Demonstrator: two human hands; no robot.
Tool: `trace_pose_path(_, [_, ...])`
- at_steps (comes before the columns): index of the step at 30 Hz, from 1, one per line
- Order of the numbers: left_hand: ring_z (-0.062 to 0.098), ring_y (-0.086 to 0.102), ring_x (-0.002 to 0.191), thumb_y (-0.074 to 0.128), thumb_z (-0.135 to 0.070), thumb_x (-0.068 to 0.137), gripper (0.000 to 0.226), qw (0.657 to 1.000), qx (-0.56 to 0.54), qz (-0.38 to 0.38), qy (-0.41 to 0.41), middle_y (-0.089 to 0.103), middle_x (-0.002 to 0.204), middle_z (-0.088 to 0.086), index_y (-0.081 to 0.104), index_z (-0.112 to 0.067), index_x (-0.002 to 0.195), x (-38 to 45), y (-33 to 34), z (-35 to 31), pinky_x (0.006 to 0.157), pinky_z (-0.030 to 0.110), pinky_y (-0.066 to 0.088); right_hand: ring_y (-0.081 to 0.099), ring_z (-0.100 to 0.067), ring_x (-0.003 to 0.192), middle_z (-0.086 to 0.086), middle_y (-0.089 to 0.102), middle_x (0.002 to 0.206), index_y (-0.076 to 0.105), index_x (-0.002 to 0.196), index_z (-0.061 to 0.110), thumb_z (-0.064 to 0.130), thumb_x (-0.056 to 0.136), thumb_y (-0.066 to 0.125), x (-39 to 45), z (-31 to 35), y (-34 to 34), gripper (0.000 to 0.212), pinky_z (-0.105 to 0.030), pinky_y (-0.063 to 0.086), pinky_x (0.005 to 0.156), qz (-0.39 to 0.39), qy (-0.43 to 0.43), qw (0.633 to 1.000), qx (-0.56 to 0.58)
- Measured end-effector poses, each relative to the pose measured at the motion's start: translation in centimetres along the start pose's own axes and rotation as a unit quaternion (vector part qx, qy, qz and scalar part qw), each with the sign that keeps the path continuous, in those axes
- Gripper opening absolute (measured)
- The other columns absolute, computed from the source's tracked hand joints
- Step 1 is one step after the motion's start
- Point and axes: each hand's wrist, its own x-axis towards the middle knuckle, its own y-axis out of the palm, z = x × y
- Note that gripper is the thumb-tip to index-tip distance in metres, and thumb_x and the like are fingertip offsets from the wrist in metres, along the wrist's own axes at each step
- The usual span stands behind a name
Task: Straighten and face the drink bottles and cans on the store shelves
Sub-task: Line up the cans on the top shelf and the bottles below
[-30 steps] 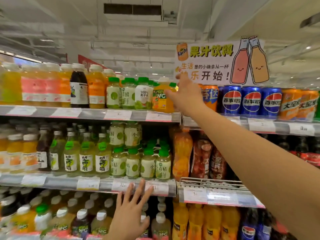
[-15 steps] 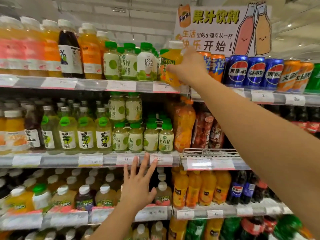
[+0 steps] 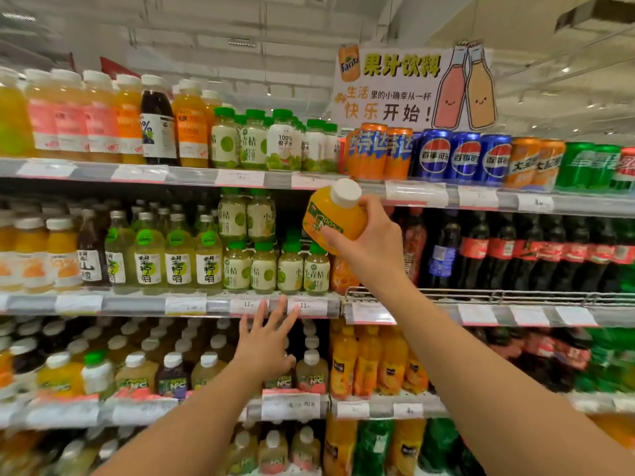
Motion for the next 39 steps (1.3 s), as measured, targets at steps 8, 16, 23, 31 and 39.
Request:
trace_pose_path(8, [0.029,0.044,0.137,0.052,-0.051,0.092,0.054,0.994,-0.081,0.066,-0.016,0.047,0.152,0.002,0.053,-0.032,0.142,-6.2,-3.7,-1.6,0.103,0.047,0.045,0.068,-0.012,0.096,0.015,0.067,0.110,0.056,0.127,0.038,0.064,0.073,0.079,-7.6,-3.6,-2.2,0.063,-0.044,0.062,0.079,0.055,0.095,0.988,0.106])
trace_pose_path(16, [0.025,0.065,0.100,0.055,-0.042,0.096,0.034,0.980,-0.151,0.113,-0.067,0.071,0.111,0.004,0.067,-0.021,0.120,-17.6,-0.2,-1.3,0.079,0.034,0.052,0.066,-0.015,0.104,0.011,0.066,0.118,0.056,0.127,0.037,0.060,0.075,0.082,-21.1,-6.6,0.7,0.063,-0.043,0.057,0.089,0.162,0.165,0.962,0.143])
trace_pose_path(23, [0.018,0.062,0.118,0.054,-0.051,0.096,0.051,0.966,-0.196,0.141,-0.095,0.061,0.140,-0.004,0.055,-0.030,0.142,-22.4,2.0,-0.9,0.095,0.036,0.052,0.063,-0.013,0.105,0.014,0.065,0.118,0.056,0.134,0.032,0.047,0.077,0.084,-24.7,-6.6,1.8,0.065,-0.046,0.056,0.090,0.250,0.149,0.950,0.111])
trace_pose_path(31, [0.019,0.062,0.116,0.056,-0.051,0.096,0.050,0.966,-0.185,0.147,-0.106,0.063,0.137,-0.002,0.056,-0.028,0.140,-20.3,2.7,3.7,0.097,0.039,0.052,0.065,-0.013,0.106,0.014,0.067,0.123,0.052,0.143,0.032,0.062,0.074,0.081,-25.1,-7.3,3.8,0.080,-0.044,0.057,0.090,0.289,0.152,0.943,0.065])
trace_pose_path(39, [0.018,0.064,0.106,0.057,-0.044,0.096,0.046,0.968,-0.180,0.150,-0.088,0.065,0.132,0.000,0.057,-0.025,0.138,-16.0,4.7,11.6,0.092,0.037,0.053,0.060,-0.007,0.092,0.020,0.059,0.100,0.062,0.129,0.019,0.052,0.078,0.082,-24.1,-5.6,9.4,0.065,-0.030,0.052,0.084,0.259,0.193,0.946,0.034])
